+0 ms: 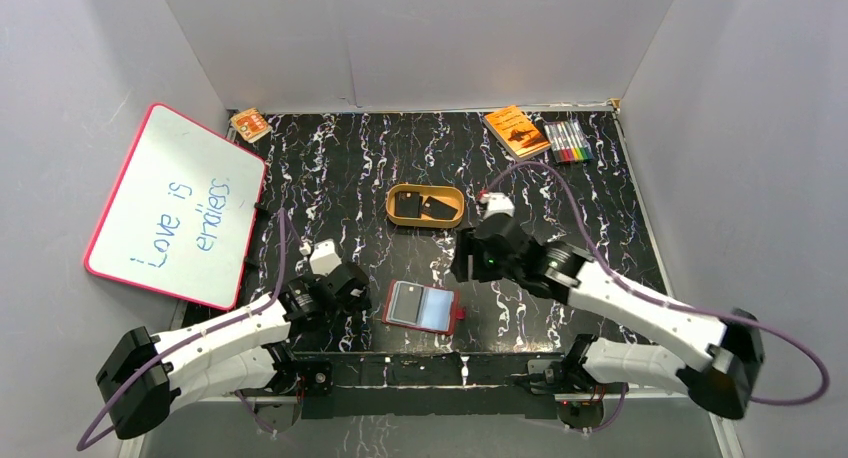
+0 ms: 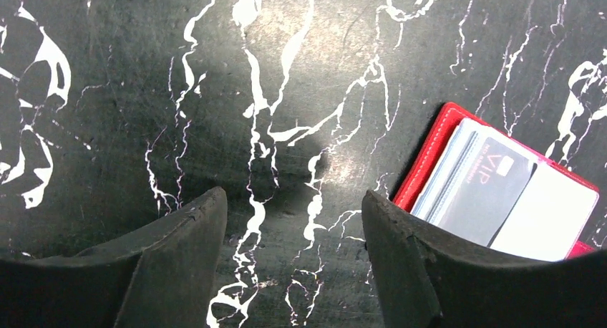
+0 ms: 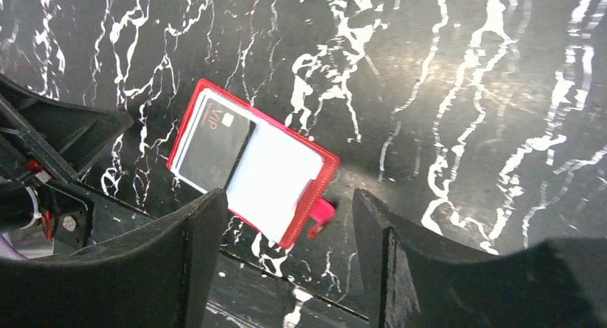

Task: Put the credit cards into the card holder
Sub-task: Insert the credit card into the card holder, then close the card holder at the center of the board.

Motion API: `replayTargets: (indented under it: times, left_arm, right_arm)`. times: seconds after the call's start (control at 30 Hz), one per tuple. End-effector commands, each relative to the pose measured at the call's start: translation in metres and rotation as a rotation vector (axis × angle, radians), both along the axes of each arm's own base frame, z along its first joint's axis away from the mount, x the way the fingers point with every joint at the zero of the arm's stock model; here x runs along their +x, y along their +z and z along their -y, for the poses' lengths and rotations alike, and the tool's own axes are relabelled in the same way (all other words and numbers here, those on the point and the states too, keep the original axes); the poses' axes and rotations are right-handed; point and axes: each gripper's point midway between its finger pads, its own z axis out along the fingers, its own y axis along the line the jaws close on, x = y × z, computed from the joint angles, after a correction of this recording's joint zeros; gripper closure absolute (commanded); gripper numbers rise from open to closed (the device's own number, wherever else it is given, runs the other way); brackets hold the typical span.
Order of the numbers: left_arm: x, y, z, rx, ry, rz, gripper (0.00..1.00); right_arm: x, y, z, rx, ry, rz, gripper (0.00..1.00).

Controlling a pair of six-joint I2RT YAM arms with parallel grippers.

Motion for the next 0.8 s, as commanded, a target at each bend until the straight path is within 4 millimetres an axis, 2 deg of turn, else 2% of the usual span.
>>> replayTargets:
  times: [0.0,0.07,0.23,0.4,0.47,0.63,0.77]
  left_arm:
    - [0.013,0.016,0.012,-0.009,-0.088,0.069,0.32]
    - [0.012,0.017,0.022,-0.060,-0.116,0.072,0.31]
    - [0.003,0.024,0.061,-0.225,-0.260,0.056,0.31]
    - [-0.008,0.025,0.094,-0.335,-0.416,0.025,0.33]
    - [-0.012,0.018,0.096,-0.324,-0.427,-0.011,0.34]
    - [-0.017,-0.007,0.082,-0.226,-0.381,-0.105,0.36]
    - [-0.021,-0.012,0.081,-0.247,-0.373,-0.111,0.36]
  right_arm:
    - [0.005,0.020,0.036,0.050,-0.086,0.127,0.25]
    - [-0.006,0.018,0.033,0.092,-0.041,0.097,0.23]
    - [-0.024,-0.012,0.028,0.110,-0.041,-0.044,0.24]
    - [-0.028,-0.029,0.014,0.113,-0.012,-0.116,0.30]
    - [-0.029,-0.033,0.009,0.102,0.002,-0.141,0.31]
    - [-0.037,-0.056,0.004,0.058,0.031,-0.223,0.31]
    - [-0.043,-0.073,0.001,0.028,0.044,-0.287,0.31]
